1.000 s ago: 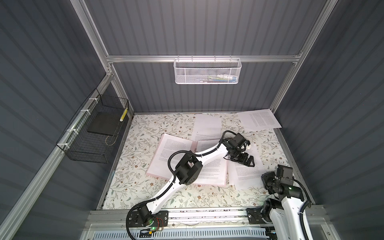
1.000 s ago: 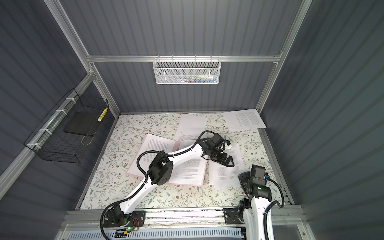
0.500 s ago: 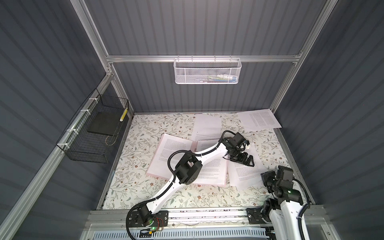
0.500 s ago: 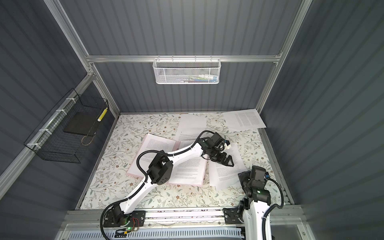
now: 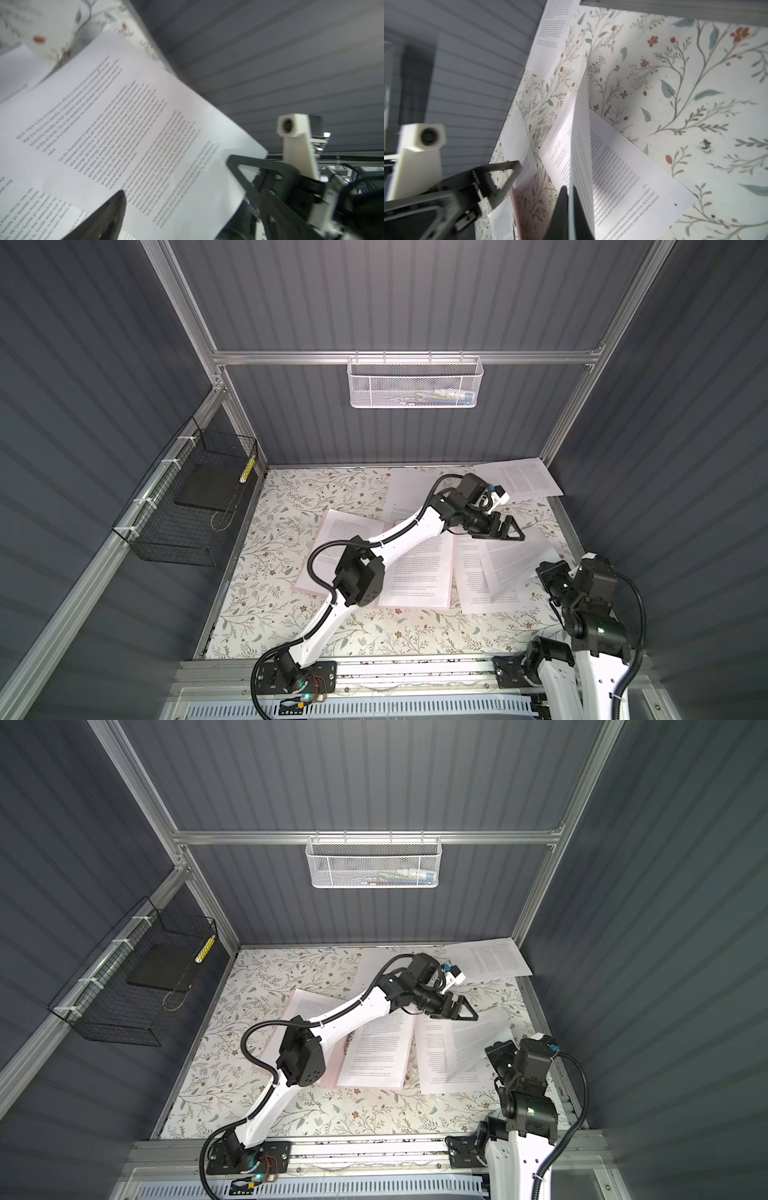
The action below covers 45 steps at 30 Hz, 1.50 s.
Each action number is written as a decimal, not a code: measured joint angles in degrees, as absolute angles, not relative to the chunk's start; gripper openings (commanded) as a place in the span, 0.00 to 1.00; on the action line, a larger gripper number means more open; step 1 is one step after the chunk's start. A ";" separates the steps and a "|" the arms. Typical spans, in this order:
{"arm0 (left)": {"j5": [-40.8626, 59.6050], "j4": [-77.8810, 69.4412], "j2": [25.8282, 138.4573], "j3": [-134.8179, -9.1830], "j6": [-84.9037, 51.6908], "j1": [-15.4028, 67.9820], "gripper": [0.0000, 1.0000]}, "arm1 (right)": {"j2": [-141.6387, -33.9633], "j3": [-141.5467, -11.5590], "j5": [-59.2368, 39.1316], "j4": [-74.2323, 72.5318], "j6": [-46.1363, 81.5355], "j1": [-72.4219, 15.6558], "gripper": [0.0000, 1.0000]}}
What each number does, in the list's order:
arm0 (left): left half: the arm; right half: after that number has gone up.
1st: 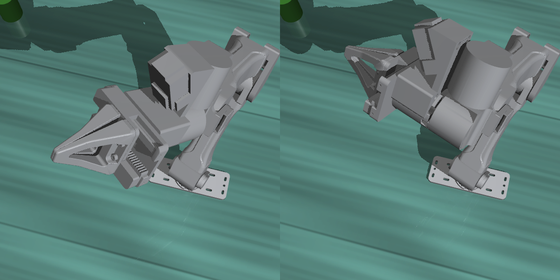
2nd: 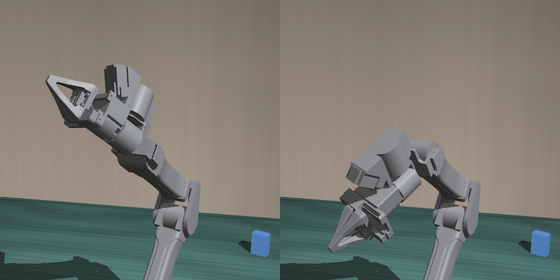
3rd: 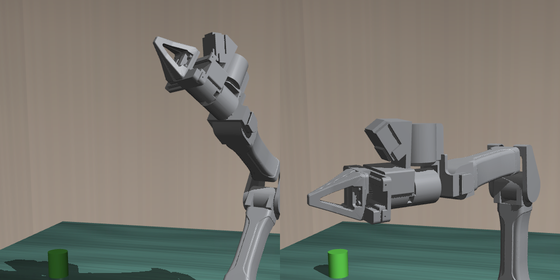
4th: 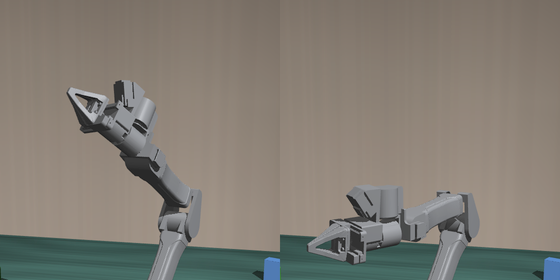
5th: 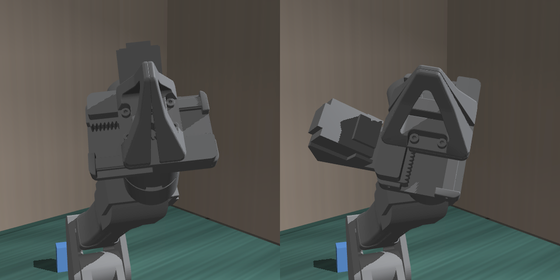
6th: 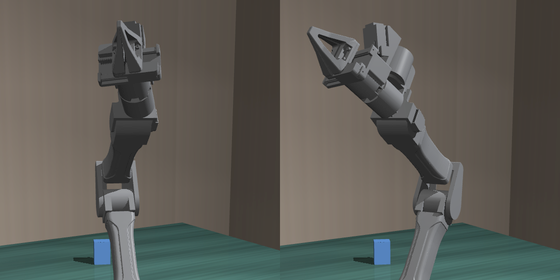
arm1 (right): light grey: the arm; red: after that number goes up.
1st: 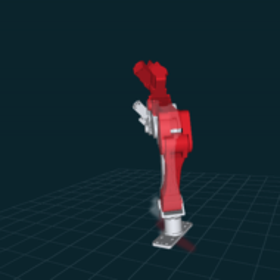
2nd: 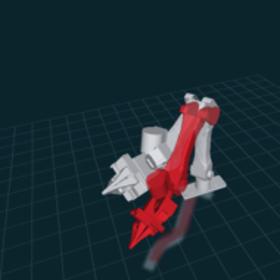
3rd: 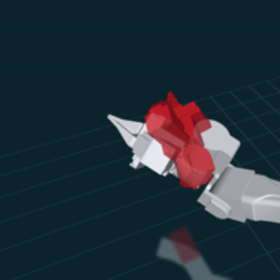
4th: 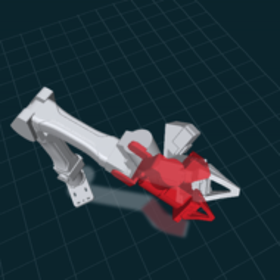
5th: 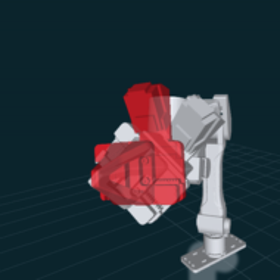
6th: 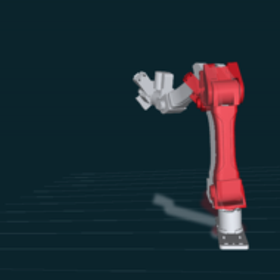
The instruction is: Put the files into the folder
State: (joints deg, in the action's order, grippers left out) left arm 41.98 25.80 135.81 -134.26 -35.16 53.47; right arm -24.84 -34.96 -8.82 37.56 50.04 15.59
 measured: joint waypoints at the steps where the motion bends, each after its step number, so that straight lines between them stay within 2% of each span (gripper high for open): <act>1: 42.06 25.26 133.99 -133.99 -35.46 53.15 1.00 | -25.45 -36.32 -9.15 37.54 49.41 15.62 0.00; 5: 36.88 26.74 125.34 -131.94 -34.28 51.09 1.00 | -29.98 -43.27 -11.79 36.69 47.83 15.49 0.00; 10: 26.04 31.66 112.01 -120.11 -30.37 46.17 1.00 | -36.97 -52.90 -14.50 32.99 47.99 12.88 0.00; 17: 15.86 34.59 93.21 -94.76 -25.71 38.09 1.00 | -52.16 -69.73 -11.70 26.20 49.93 0.71 0.00; 21: 10.11 34.59 81.54 -82.32 -22.76 37.30 1.00 | -64.07 -80.29 -9.85 22.28 51.27 -7.44 0.00; 26: 5.02 34.76 71.18 -72.25 -20.38 37.30 1.00 | -78.98 -96.31 -8.95 20.29 51.37 -16.25 0.00; 29: 1.87 34.74 68.05 -68.27 -19.42 37.28 1.00 | -82.70 -101.30 -7.90 19.42 50.78 -21.06 0.00; 32: -1.63 35.18 66.50 -66.19 -18.59 37.28 1.00 | -80.27 -97.34 -4.97 17.43 50.02 -23.97 0.00; 35: -3.99 34.89 65.12 -63.96 -18.04 37.28 1.00 | -73.82 -86.21 -0.40 15.70 49.91 -24.40 0.00; 40: -4.95 34.44 64.23 -60.10 -17.28 37.28 1.00 | -64.84 -67.29 12.69 14.70 50.48 -28.56 0.00; 45: -4.51 33.69 65.25 -58.26 -16.64 37.10 1.00 | -63.07 -59.33 26.09 16.60 53.08 -35.38 0.00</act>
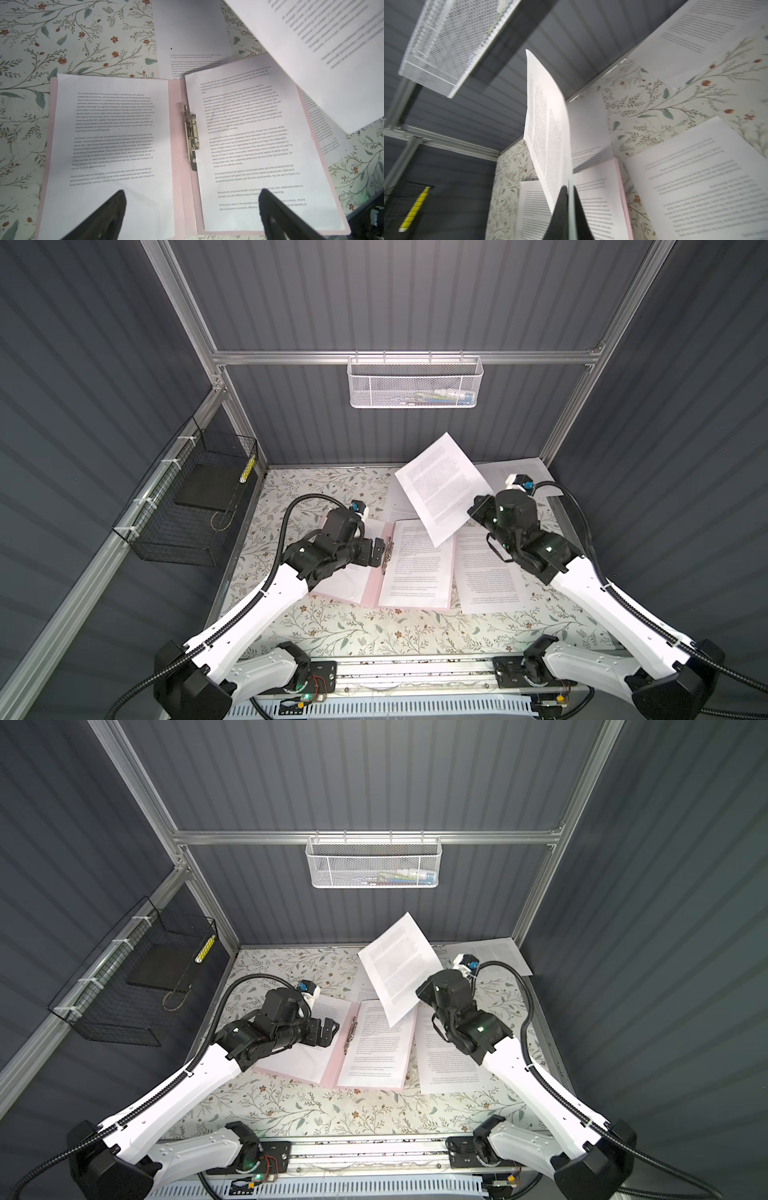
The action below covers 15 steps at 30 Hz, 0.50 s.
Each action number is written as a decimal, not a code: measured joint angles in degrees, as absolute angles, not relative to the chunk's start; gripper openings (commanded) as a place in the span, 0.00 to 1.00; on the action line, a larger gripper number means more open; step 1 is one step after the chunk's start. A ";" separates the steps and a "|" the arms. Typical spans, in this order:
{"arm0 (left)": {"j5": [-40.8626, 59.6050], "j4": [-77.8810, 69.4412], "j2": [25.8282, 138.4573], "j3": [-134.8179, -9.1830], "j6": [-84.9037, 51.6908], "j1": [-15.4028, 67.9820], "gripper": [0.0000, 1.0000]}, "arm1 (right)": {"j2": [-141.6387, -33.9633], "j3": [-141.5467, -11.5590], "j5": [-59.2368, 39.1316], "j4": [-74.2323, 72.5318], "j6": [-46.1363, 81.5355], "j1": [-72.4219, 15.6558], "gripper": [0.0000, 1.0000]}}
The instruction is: Put the files into the folder
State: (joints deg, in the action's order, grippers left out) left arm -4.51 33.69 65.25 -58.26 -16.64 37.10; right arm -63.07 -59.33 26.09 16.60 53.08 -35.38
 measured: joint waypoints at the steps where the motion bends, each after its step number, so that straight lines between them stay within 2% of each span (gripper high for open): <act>1: -4.38 33.36 65.60 -58.26 -16.51 37.01 1.00 | -63.11 -59.07 29.21 17.17 53.65 -37.41 0.00; 7: -3.22 32.91 66.02 -58.11 -15.99 36.25 1.00 | -64.88 -59.27 41.71 17.85 58.61 -47.77 0.00; 15: -1.72 32.08 66.00 -57.78 -16.01 35.62 1.00 | -75.90 -62.13 48.82 26.70 71.11 -57.47 0.00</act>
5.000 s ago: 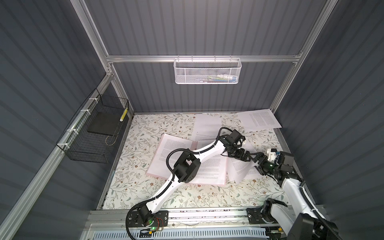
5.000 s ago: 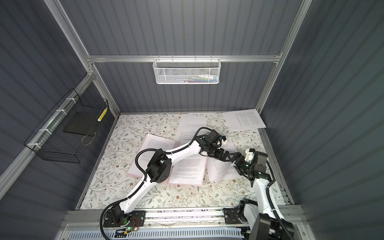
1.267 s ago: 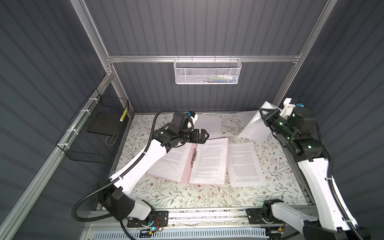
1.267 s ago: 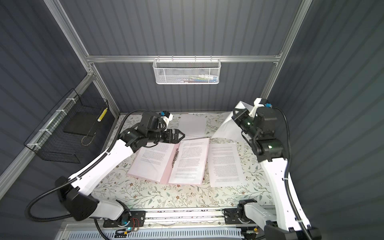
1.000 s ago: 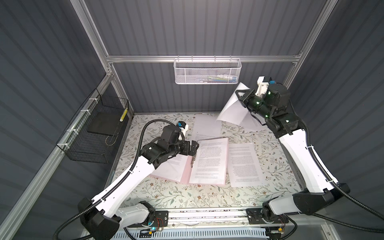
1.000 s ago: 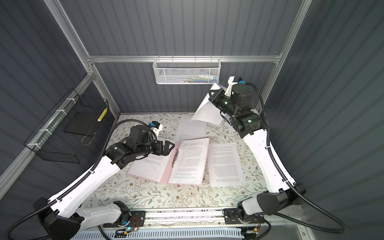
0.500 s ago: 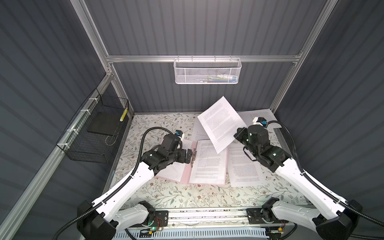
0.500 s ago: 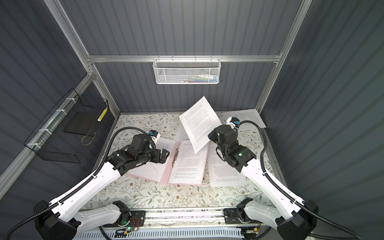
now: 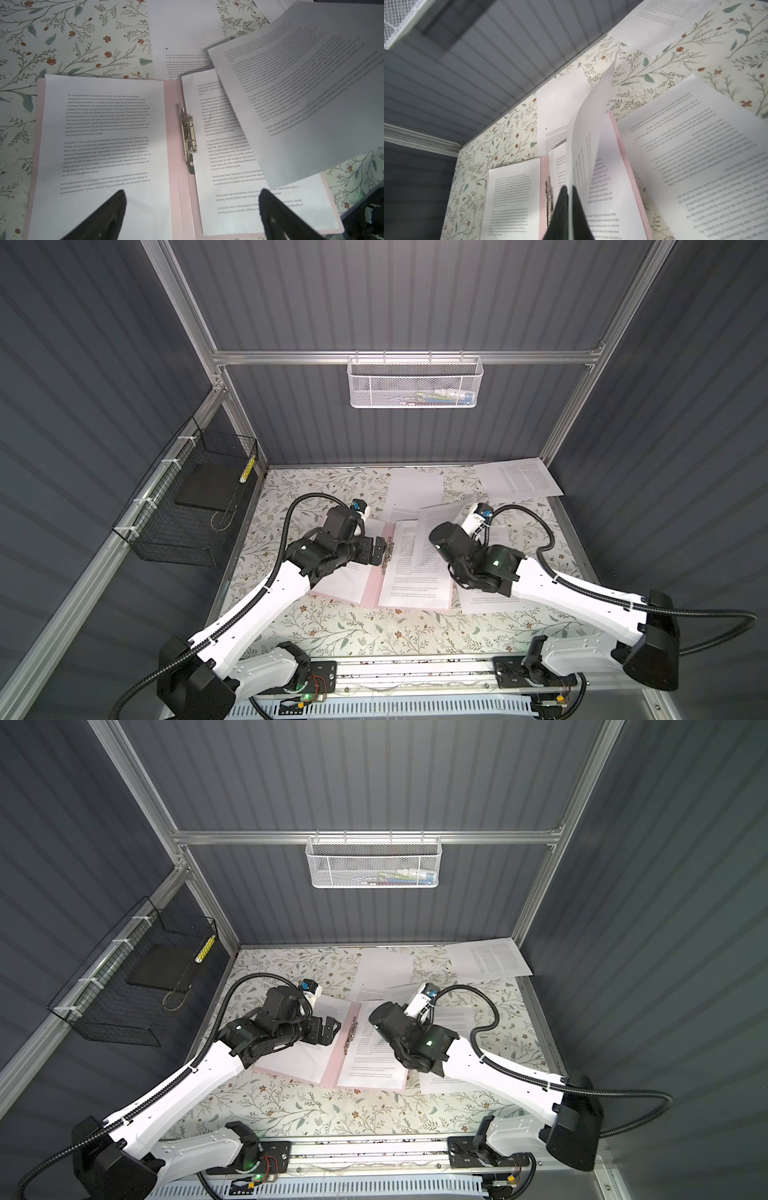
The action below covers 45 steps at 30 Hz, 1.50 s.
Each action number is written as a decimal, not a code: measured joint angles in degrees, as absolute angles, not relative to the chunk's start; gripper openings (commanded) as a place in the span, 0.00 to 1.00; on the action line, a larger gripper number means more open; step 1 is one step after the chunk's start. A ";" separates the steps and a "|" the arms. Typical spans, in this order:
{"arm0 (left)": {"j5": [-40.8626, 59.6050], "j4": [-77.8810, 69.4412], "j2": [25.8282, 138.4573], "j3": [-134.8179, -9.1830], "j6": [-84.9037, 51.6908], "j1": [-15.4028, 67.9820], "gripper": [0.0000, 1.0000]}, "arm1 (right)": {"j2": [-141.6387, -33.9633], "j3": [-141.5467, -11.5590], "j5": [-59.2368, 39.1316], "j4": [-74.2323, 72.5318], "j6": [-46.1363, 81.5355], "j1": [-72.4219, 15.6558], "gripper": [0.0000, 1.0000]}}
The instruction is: Put the files into the folder
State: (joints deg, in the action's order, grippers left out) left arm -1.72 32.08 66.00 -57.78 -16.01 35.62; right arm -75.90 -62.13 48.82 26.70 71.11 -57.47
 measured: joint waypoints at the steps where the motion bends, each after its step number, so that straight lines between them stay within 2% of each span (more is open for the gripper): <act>1: -1.50 32.08 66.00 -57.74 -15.99 35.62 1.00 | -76.55 -62.43 49.39 27.42 72.01 -58.30 0.00; 12: -0.10 32.05 66.00 -57.45 -16.01 35.62 1.00 | -75.02 -60.10 52.25 34.54 85.19 -64.77 0.00; 23: 1.91 32.03 66.00 -57.45 -16.05 35.40 1.00 | -81.28 -60.10 54.26 44.01 101.73 -71.26 0.00; 45: 5.32 31.64 66.04 -57.45 -16.27 33.78 1.00 | -88.23 -64.97 55.13 46.59 110.41 -77.12 0.01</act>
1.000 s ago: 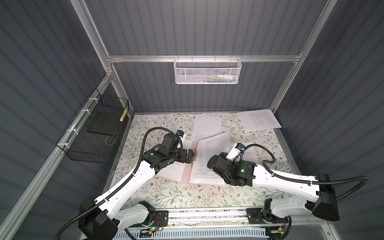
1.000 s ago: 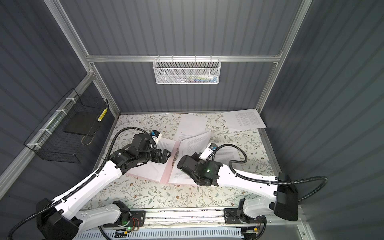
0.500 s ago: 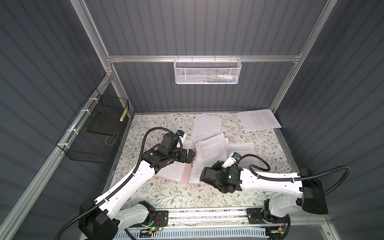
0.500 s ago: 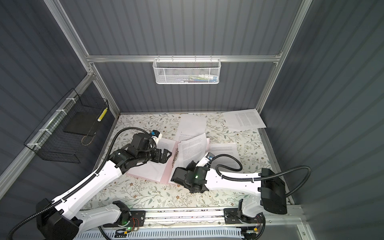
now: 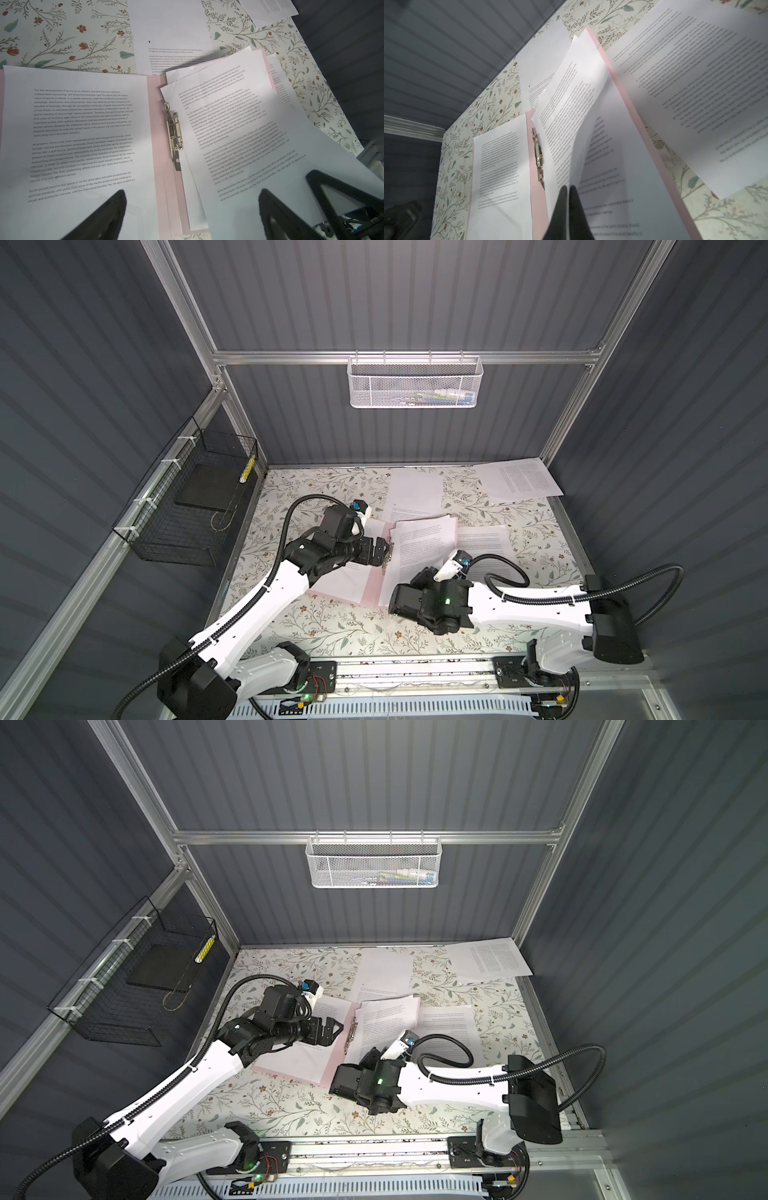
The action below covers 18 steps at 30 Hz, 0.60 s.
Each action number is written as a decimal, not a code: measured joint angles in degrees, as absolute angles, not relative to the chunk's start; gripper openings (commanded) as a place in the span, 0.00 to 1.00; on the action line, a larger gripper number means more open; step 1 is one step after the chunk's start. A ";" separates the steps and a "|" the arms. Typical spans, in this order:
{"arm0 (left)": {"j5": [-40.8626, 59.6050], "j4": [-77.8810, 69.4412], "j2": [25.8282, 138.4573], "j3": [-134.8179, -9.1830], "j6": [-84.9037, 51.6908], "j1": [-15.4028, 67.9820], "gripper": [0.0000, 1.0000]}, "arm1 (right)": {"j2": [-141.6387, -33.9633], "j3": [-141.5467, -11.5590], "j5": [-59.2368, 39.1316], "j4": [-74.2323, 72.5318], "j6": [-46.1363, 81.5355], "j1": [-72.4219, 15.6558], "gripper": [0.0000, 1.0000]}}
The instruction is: Put the files into the folder
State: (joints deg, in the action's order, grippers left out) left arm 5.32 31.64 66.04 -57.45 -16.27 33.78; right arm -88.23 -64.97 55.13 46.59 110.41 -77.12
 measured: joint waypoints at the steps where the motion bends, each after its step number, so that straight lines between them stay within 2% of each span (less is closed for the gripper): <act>1: 5.48 31.64 66.04 -57.45 -16.27 33.74 1.00 | -88.53 -65.17 55.09 46.54 110.56 -77.32 0.01; 9: 6.07 31.64 66.04 -57.45 -16.29 33.65 1.00 | -90.52 -65.39 54.76 45.87 110.63 -77.54 0.03; 18: 6.31 31.64 66.72 -57.45 -16.49 33.54 1.00 | -91.66 -66.37 56.23 48.23 112.53 -77.12 0.00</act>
